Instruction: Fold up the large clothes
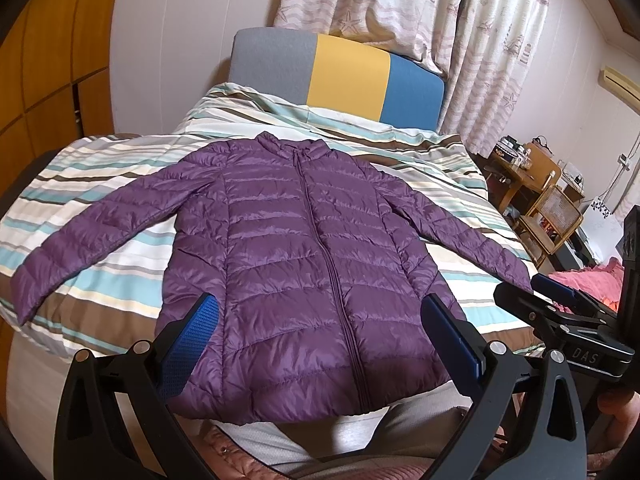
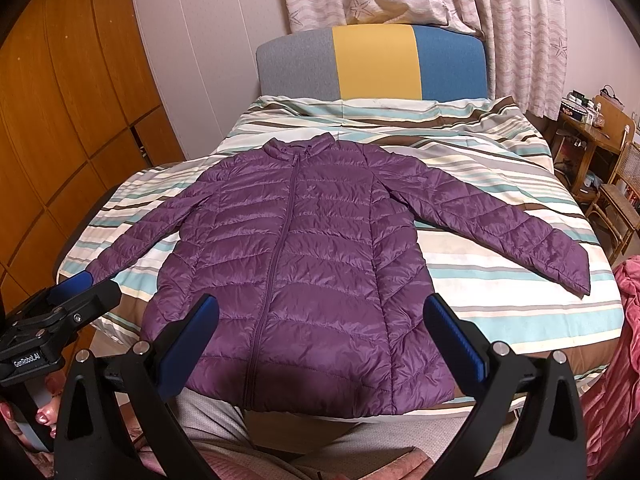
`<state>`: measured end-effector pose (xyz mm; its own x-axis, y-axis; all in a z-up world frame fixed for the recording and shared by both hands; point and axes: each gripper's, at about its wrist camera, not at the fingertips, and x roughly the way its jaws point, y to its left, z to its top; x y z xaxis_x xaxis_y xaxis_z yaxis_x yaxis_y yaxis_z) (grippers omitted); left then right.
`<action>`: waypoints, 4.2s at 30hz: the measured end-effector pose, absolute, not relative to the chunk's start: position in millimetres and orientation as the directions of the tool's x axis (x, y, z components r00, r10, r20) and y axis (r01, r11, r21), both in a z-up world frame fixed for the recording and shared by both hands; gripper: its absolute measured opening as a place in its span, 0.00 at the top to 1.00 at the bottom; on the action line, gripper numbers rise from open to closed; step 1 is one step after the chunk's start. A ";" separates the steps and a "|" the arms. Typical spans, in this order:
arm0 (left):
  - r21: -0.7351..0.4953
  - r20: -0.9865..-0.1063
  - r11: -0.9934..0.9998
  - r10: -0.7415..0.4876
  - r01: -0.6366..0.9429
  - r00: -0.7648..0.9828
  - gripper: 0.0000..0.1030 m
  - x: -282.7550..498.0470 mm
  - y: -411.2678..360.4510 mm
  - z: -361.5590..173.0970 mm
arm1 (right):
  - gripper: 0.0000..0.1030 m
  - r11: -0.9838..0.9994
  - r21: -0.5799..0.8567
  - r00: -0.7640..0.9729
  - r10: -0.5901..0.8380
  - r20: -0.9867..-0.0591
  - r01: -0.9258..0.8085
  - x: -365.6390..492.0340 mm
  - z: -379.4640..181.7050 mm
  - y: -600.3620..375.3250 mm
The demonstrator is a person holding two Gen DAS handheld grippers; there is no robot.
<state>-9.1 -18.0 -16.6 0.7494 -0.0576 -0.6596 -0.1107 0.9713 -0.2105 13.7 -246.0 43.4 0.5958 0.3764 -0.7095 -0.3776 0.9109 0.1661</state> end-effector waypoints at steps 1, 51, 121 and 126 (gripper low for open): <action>-0.214 -0.662 0.971 -0.063 -0.108 0.747 0.03 -8.0 -16.9 -16.9 | 0.02 0.911 0.165 0.596 0.375 -0.710 -0.377 13.6 43.2 -245.2; 0.087 -0.773 0.866 0.370 -0.492 0.515 0.03 206.5 121.8 -177.4 | 0.38 0.565 0.571 0.669 0.045 -0.742 0.595 240.6 -134.5 -524.3; -0.135 -0.744 0.885 0.207 -0.446 0.635 0.03 230.1 107.1 -133.2 | 0.35 0.698 -0.290 0.674 0.366 -0.642 -0.655 295.0 -122.3 -67.2; -0.112 -0.743 0.918 0.177 -0.381 0.645 0.03 273.5 73.8 -133.3 | 0.35 0.858 -0.078 0.689 0.350 -0.634 -0.507 295.6 -114.7 -127.3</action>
